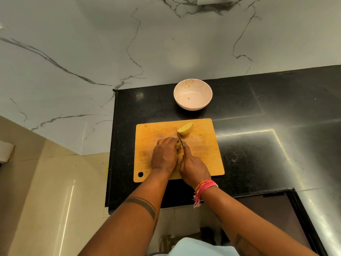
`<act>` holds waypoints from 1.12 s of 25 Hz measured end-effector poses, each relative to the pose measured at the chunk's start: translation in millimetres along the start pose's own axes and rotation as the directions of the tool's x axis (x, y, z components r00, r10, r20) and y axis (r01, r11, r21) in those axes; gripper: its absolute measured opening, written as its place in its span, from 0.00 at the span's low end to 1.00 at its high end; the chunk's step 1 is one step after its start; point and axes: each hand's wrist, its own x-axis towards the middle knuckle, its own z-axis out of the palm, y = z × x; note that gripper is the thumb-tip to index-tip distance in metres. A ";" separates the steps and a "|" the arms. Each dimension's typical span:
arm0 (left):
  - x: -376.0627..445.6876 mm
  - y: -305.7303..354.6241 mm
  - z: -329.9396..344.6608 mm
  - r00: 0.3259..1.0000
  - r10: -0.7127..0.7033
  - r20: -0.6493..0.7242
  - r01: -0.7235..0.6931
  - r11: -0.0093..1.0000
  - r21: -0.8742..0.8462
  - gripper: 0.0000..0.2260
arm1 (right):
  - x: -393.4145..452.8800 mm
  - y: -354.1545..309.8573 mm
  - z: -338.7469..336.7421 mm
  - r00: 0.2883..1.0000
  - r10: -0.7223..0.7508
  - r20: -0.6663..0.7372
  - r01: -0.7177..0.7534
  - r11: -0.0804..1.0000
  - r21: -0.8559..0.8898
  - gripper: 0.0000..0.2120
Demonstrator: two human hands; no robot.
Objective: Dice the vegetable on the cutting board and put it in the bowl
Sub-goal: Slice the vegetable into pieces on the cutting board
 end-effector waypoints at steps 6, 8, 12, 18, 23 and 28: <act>1.7 0.8 -0.7 1.000 0.002 -0.002 -0.002 1.000 0.003 0.16 | 10.9 -5.3 -3.0 1.000 -0.004 0.014 0.004 1.000 -0.023 0.29; 2.6 1.2 0.2 1.000 -0.005 -0.007 0.005 1.000 -0.001 0.15 | 3.3 -4.1 -4.1 1.000 -0.009 0.019 0.010 0.998 -0.055 0.30; 1.9 2.1 1.0 1.000 -0.021 -0.008 0.021 1.000 0.007 0.17 | -35.9 6.5 -2.0 0.998 -0.001 0.061 0.009 0.992 -0.128 0.34; 0.6 3.7 0.6 0.999 -0.039 0.018 0.039 0.999 0.000 0.17 | -60.7 18.7 -5.7 0.997 0.050 0.058 -0.044 0.994 -0.104 0.33; -1.0 3.9 -3.6 0.997 -0.041 0.061 0.042 0.999 -0.008 0.19 | -54.5 11.4 -8.2 0.999 0.032 0.000 -0.032 0.999 -0.003 0.31; 0.9 3.5 -6.6 0.996 -0.031 0.079 0.031 0.999 -0.004 0.19 | -45.0 5.5 -9.2 0.996 0.079 -0.033 -0.076 0.994 0.076 0.30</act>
